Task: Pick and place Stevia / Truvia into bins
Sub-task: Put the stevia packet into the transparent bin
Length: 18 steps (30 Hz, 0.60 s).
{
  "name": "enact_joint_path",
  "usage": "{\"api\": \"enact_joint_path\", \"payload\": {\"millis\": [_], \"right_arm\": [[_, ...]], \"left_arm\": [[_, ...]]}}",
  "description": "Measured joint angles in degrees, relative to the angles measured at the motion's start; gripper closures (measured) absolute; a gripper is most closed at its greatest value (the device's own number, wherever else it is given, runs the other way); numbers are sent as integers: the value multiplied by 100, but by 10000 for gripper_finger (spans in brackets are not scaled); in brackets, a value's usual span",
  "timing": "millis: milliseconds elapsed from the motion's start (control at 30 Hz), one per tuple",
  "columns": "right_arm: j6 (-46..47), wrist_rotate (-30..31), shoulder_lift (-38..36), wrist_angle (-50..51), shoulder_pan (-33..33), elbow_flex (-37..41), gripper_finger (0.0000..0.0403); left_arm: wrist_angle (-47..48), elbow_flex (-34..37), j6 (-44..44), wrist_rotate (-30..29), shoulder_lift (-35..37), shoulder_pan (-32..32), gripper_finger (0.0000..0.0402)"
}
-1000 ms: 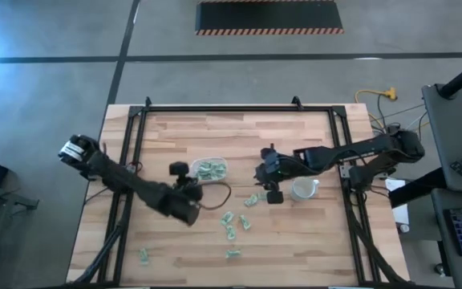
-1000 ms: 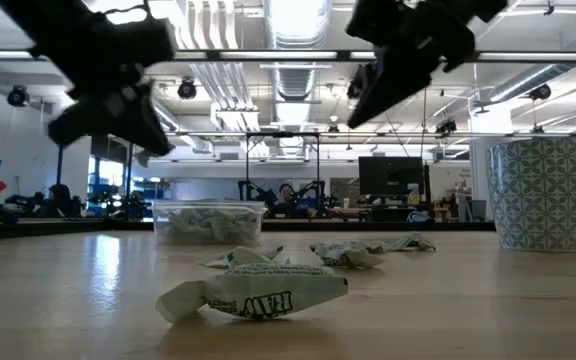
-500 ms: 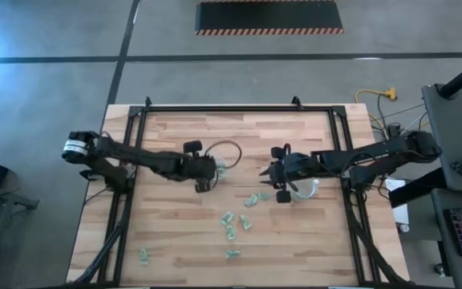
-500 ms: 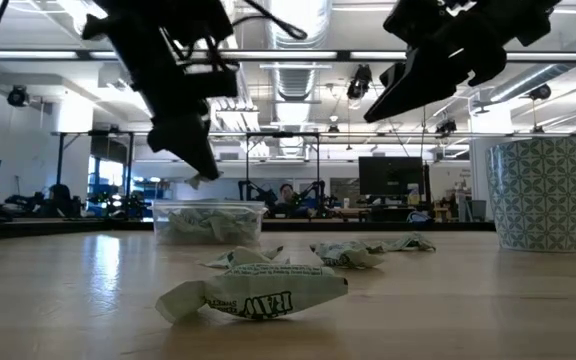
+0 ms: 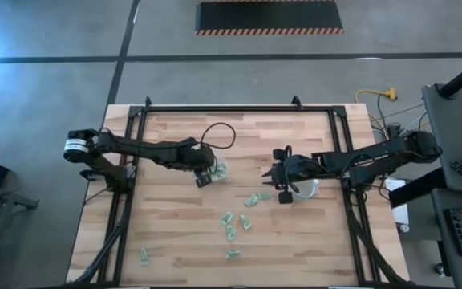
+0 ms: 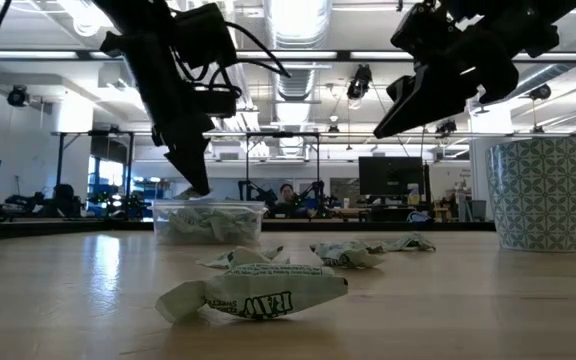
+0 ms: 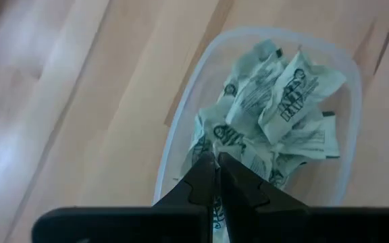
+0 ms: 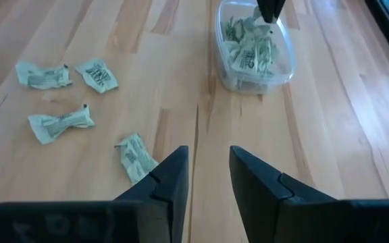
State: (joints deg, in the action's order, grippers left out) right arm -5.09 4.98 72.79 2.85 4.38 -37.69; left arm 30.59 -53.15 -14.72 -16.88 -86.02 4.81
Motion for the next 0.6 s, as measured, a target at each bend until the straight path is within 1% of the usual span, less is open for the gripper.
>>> {"api": "enact_joint_path", "payload": {"millis": [100,233,333,433,600], "right_arm": [[-26,1,0,-108,0,0,303],[-43,7,0,-158,0,0,307],[-45,12,0,-174,0,0,310],[-37,12,0,-181,0,0,309],[-3,12,18,-194,0,0,312]], "left_arm": [[42,0,-128,136,0,12,401],[45,6,-38,236,0,12,401],[46,9,127,295,-2,12,389],[44,9,262,316,-2,12,352],[26,8,325,316,28,12,262]]}}
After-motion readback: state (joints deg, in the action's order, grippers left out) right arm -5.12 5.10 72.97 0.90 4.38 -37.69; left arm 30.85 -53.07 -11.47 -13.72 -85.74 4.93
